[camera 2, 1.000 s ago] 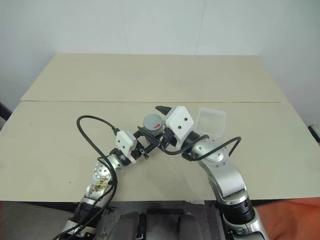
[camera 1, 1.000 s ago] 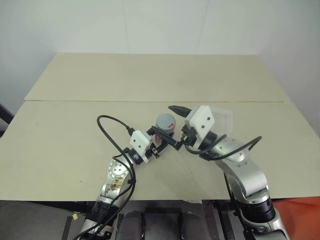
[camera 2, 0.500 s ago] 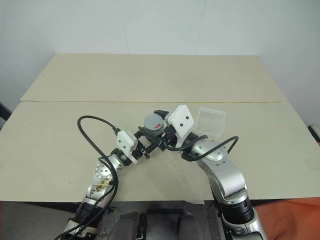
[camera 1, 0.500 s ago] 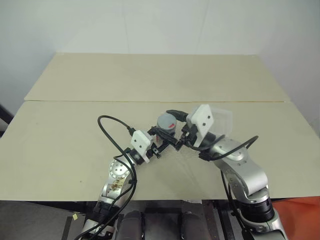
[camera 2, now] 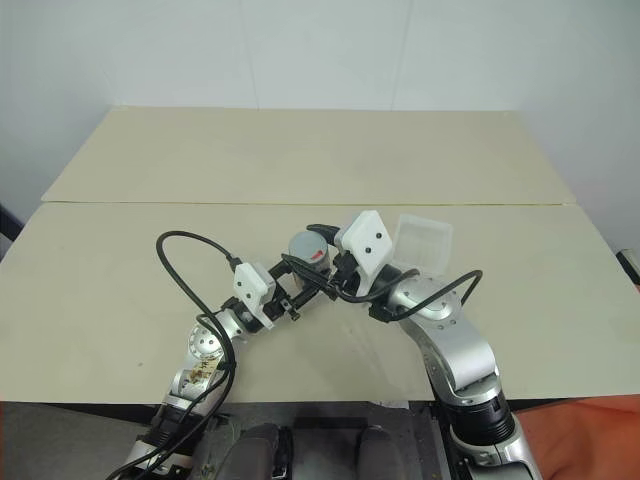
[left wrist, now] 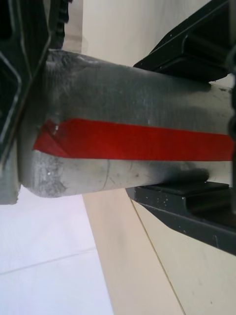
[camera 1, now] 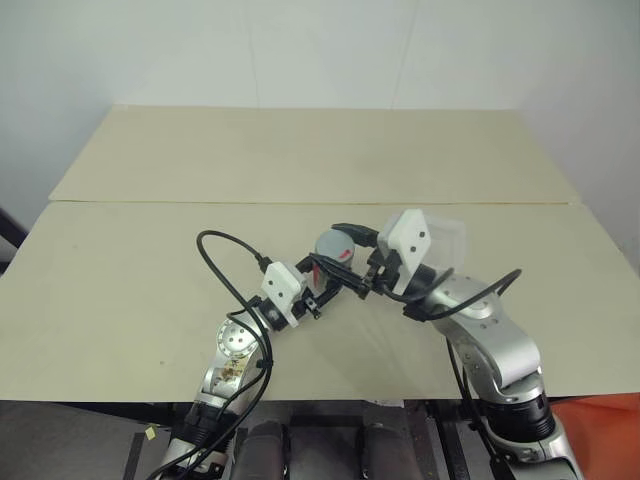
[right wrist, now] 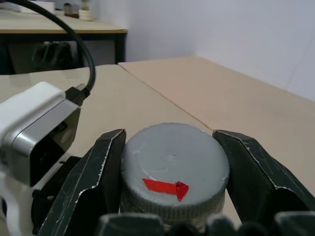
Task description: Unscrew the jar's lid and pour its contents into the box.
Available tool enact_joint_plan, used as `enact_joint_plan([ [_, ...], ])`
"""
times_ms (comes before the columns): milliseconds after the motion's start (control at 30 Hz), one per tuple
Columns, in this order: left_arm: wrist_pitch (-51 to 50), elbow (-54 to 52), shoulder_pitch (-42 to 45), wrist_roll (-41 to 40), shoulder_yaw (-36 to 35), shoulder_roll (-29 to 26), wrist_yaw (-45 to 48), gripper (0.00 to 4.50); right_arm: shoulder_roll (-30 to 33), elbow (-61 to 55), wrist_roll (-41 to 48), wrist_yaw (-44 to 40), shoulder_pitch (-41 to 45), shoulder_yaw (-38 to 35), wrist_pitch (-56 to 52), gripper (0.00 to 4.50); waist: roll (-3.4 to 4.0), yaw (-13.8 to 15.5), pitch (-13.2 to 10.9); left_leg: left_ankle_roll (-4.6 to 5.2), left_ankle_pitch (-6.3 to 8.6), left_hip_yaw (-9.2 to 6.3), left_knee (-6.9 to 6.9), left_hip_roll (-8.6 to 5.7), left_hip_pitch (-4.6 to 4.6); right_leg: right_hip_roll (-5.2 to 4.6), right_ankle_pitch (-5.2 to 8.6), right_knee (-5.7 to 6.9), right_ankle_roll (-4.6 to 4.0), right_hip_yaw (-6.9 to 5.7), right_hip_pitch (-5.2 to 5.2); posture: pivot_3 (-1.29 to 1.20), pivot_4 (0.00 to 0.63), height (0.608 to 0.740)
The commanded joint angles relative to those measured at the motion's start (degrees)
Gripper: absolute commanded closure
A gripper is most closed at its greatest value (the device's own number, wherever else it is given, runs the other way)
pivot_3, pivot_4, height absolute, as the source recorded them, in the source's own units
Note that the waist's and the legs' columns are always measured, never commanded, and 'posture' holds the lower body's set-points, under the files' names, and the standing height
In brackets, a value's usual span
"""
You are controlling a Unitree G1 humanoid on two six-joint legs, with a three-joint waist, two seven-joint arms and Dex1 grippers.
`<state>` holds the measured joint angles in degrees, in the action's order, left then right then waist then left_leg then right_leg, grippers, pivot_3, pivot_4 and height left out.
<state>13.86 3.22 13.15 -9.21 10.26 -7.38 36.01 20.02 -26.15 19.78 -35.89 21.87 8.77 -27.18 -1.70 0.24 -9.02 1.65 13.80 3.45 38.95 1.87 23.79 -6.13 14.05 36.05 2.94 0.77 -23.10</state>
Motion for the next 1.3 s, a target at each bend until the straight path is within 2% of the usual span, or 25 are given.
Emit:
enact_joint_plan([
  [33,1.7,-1.8,0.4,-1.4,1.1,0.3,1.8,2.39,2.0,4.0,2.4,-7.4,2.9,-1.0,5.0,1.67,0.0,-0.1,0.0,0.0,0.0,0.0,0.0,0.0,0.0,0.0,0.0,0.0,0.0,0.0,0.0,0.0,0.15,0.74],
  [267,1.5,-1.8,0.6,-1.7,1.3,0.4,3.1,2.39,5.3,18.1,5.1,-26.4,10.8,0.6,13.2,1.67,0.0,-0.3,0.0,0.0,0.0,0.0,0.0,0.01,-0.01,0.02,0.0,0.0,0.0,0.0,0.01,0.0,0.15,0.74],
  [667,1.9,-1.5,1.0,-1.9,1.1,0.4,4.3,2.39,2.9,47.9,5.8,-54.4,29.1,1.4,22.6,1.67,0.0,-0.4,0.0,0.0,0.0,0.02,0.0,0.04,-0.02,0.04,-0.01,0.0,0.0,0.0,-0.01,0.0,0.15,0.74],
  [933,2.1,-1.3,1.0,-2.0,1.3,0.6,4.2,2.39,4.4,57.1,8.2,-56.6,34.4,6.3,29.9,1.67,0.0,-0.4,0.0,0.0,0.0,0.03,0.0,0.06,-0.02,0.03,-0.01,0.02,-0.01,0.0,-0.02,0.0,0.15,0.74],
  [1100,2.4,-0.9,1.1,-2.1,1.1,0.6,4.2,2.39,5.4,59.6,11.0,-56.6,36.1,7.4,26.4,1.67,0.0,-0.4,0.0,0.0,0.0,0.03,0.0,0.06,-0.02,0.02,-0.02,0.02,-0.02,0.0,-0.03,0.0,0.15,0.74],
  [1133,2.4,-0.8,1.1,-2.1,1.1,0.6,4.1,2.39,5.5,59.3,11.6,-56.6,36.0,7.0,26.5,1.0,0.0,-0.4,0.0,0.0,0.0,0.04,0.0,0.06,-0.01,0.01,-0.02,0.02,-0.02,0.0,-0.03,0.0,0.15,0.74],
  [1233,2.5,-0.6,1.2,-2.1,1.1,0.8,4.0,2.39,6.4,57.3,12.7,-56.6,34.8,5.2,27.8,0.19,0.0,-0.3,0.0,0.0,0.0,0.04,0.0,0.05,-0.01,-0.02,-0.02,0.02,-0.03,0.0,-0.03,0.0,0.15,0.74],
  [1300,2.6,-0.5,1.3,-2.2,1.1,0.9,3.9,2.39,6.1,56.0,11.7,-56.6,33.6,3.0,30.0,0.06,0.0,-0.3,0.0,0.0,0.0,0.04,0.0,0.05,-0.01,-0.03,-0.02,0.02,-0.03,0.01,-0.03,0.0,0.15,0.74],
])
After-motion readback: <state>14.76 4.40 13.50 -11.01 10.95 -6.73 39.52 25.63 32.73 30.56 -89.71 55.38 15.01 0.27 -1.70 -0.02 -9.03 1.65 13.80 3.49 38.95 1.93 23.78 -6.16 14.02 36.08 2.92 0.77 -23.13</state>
